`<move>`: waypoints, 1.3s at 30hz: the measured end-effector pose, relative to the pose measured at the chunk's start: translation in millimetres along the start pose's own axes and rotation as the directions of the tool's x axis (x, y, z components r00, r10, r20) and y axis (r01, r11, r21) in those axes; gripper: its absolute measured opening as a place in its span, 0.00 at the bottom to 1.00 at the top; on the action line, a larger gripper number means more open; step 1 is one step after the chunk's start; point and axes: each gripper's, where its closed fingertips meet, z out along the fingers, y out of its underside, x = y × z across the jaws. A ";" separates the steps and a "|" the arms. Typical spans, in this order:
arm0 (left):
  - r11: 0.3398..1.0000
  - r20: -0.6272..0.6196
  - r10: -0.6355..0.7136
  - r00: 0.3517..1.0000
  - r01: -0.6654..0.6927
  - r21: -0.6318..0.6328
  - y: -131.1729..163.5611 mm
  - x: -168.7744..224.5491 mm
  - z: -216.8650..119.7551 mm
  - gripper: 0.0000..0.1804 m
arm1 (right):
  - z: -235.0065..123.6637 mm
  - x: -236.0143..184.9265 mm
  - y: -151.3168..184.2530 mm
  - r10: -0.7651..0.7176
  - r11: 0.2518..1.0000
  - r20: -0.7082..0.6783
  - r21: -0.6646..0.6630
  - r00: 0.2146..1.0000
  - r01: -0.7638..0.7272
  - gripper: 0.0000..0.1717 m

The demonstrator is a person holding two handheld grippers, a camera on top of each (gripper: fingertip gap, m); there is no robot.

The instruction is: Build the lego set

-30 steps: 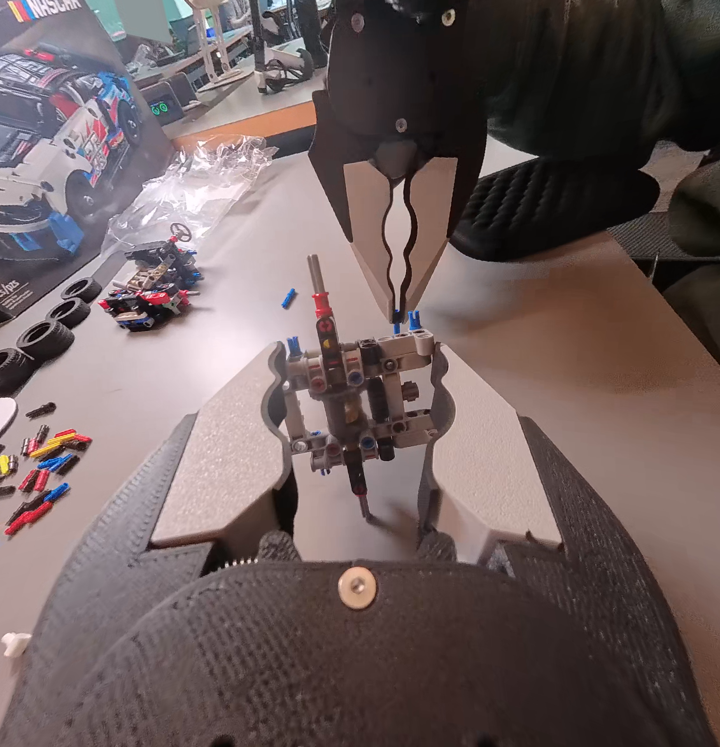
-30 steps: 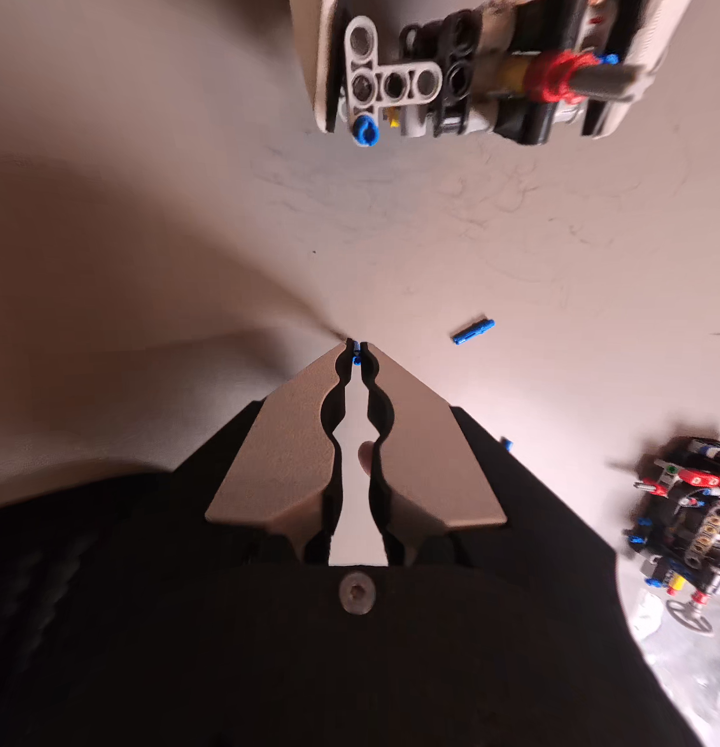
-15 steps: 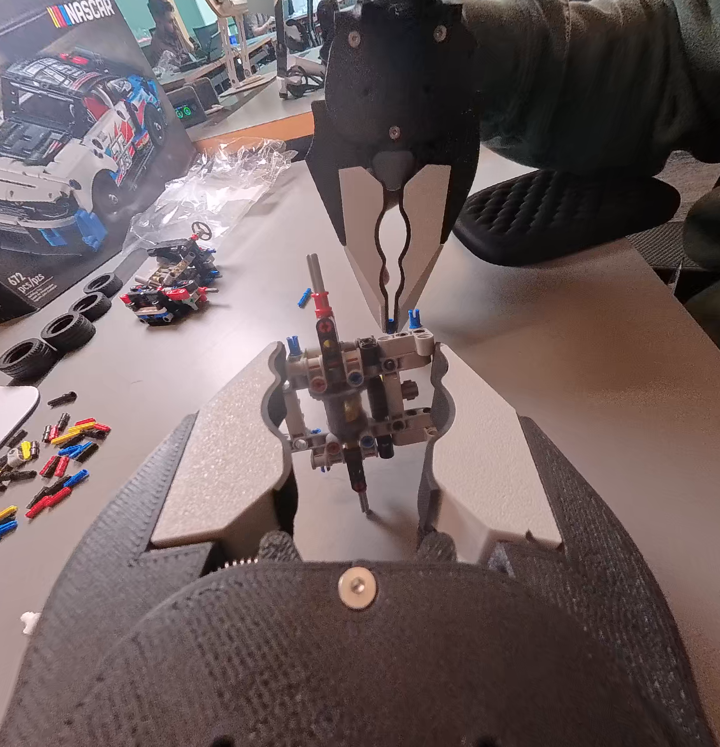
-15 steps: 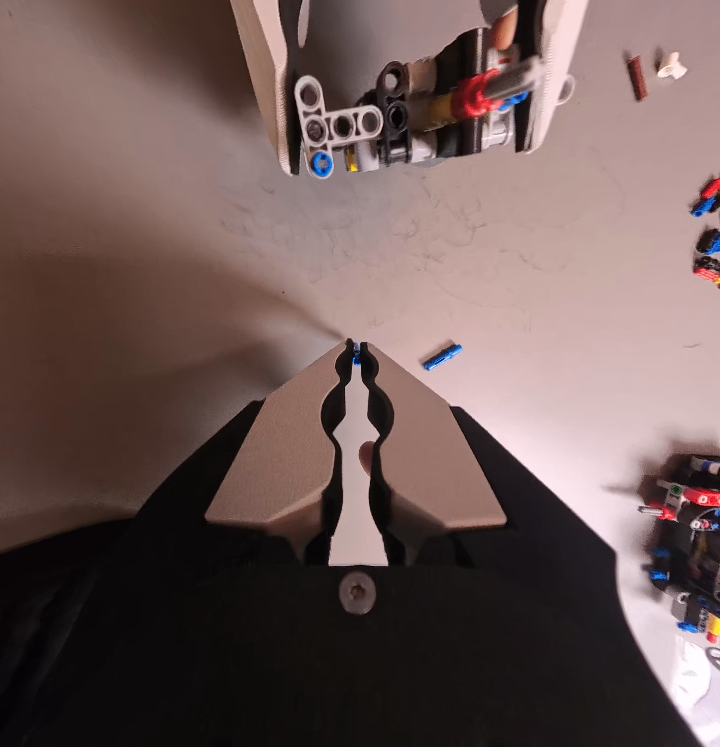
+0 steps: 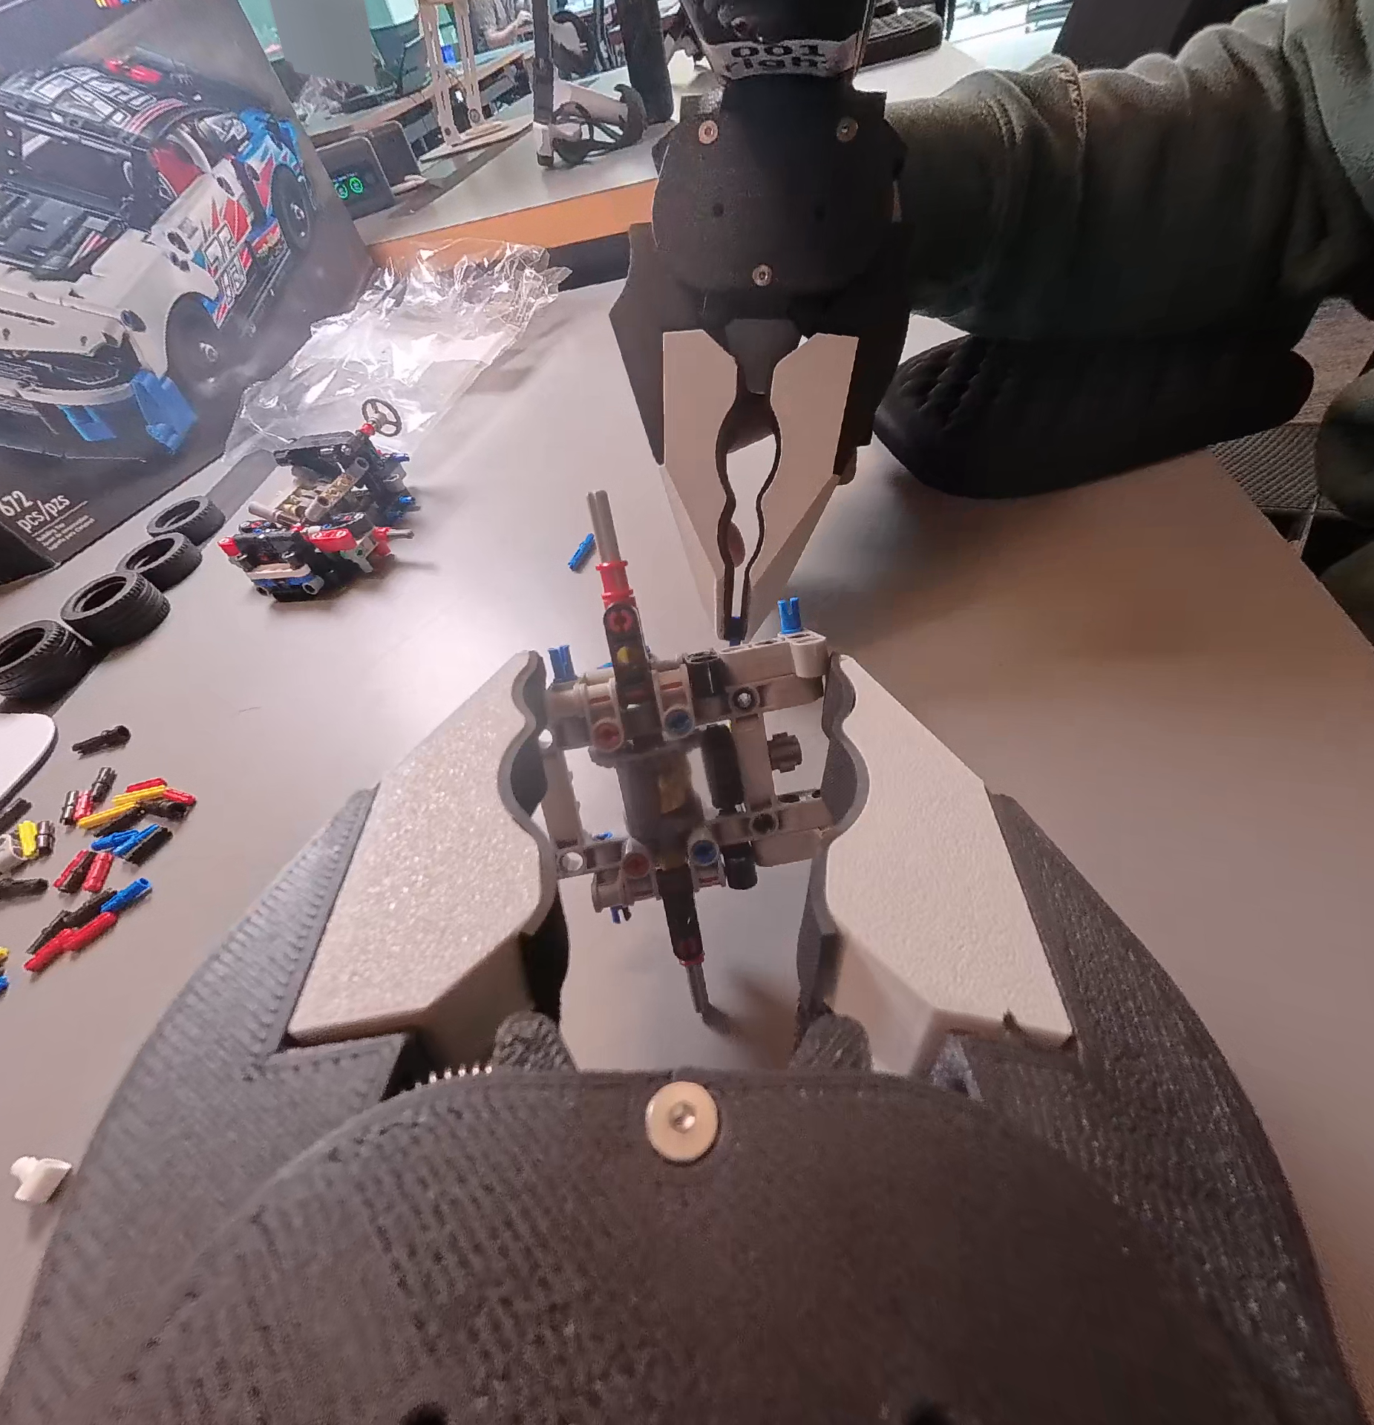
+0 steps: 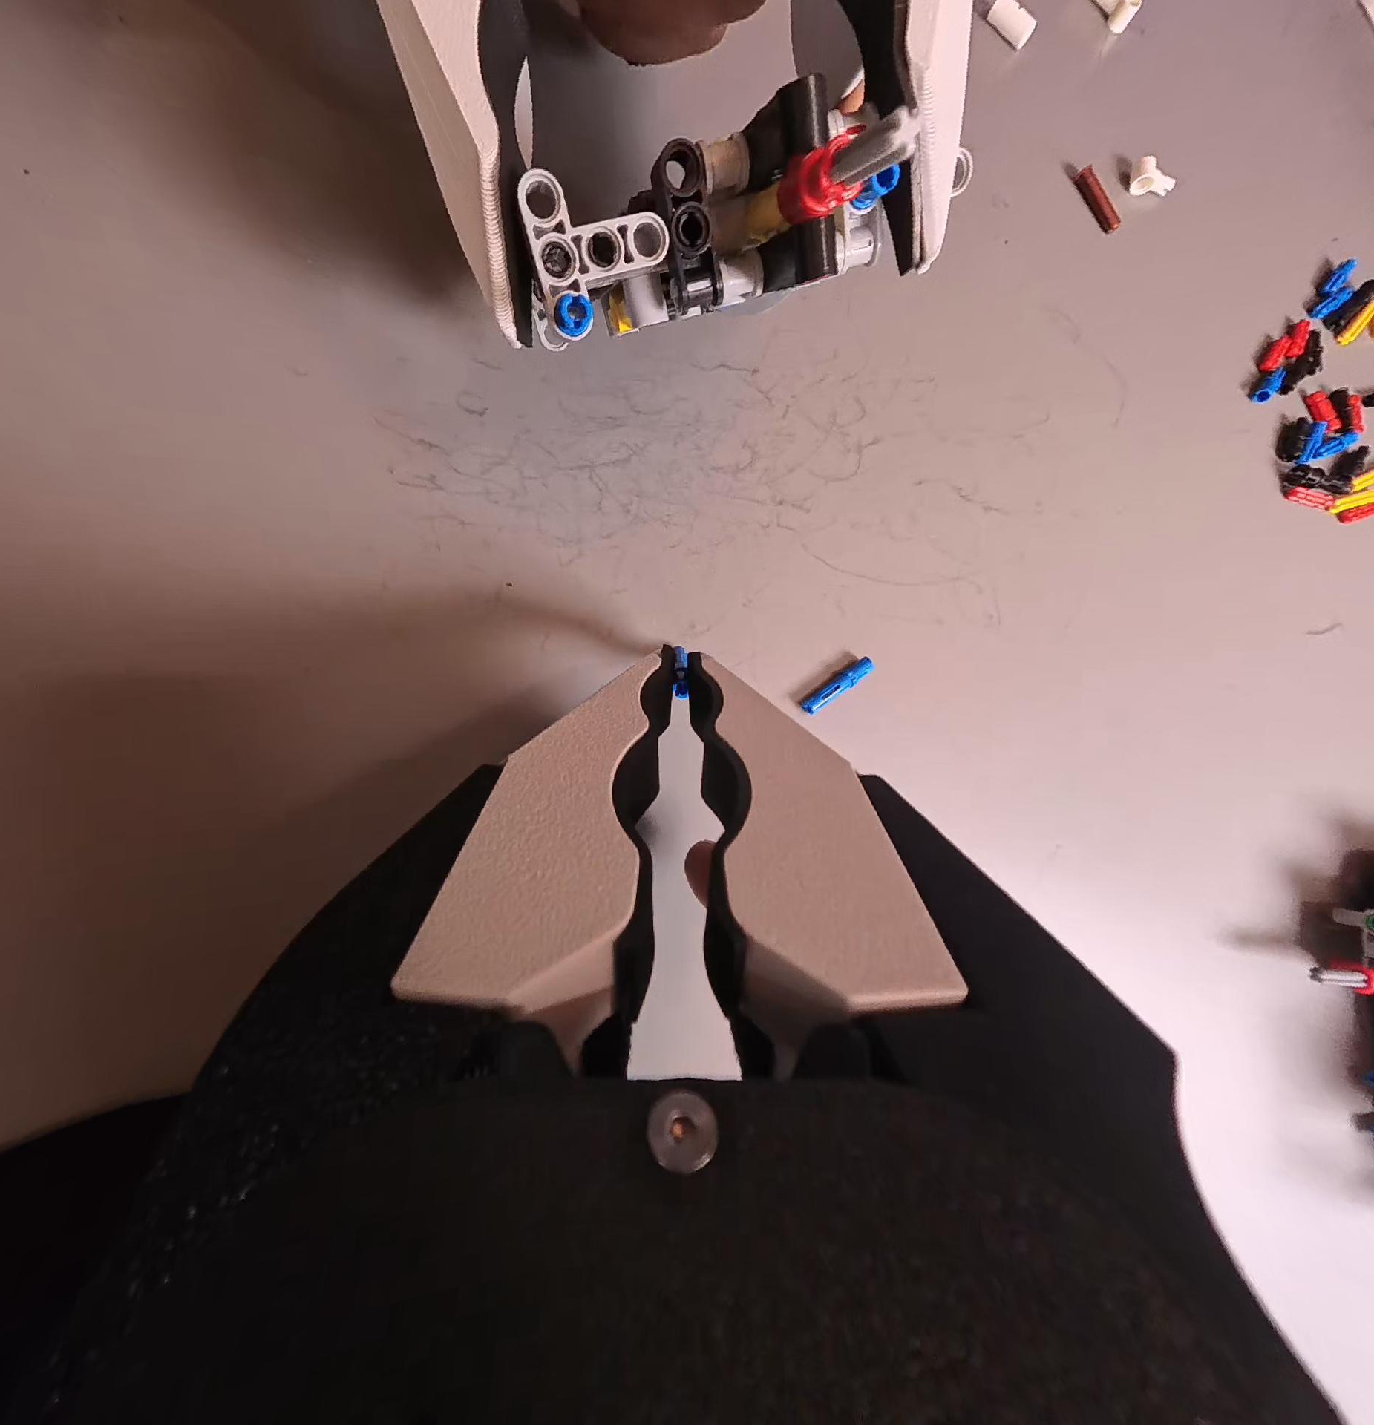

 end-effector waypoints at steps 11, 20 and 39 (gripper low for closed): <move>1.000 -0.008 -0.006 1.000 0.006 -0.002 1.5 0.7 0.6 0.39 | -0.1 0.0 7.7 0.011 1.000 0.008 0.002 1.000 -0.011 0.00; 0.989 -0.051 0.024 0.998 -0.016 0.147 -25.3 10.1 -9.6 0.39 | -12.7 9.7 8.6 0.048 0.998 -0.012 0.051 0.999 -0.048 0.06; 0.943 -0.109 0.060 0.992 -0.020 0.332 -59.0 26.6 -24.6 0.39 | -28.6 7.4 26.7 0.094 0.995 0.036 0.043 0.995 -0.095 0.12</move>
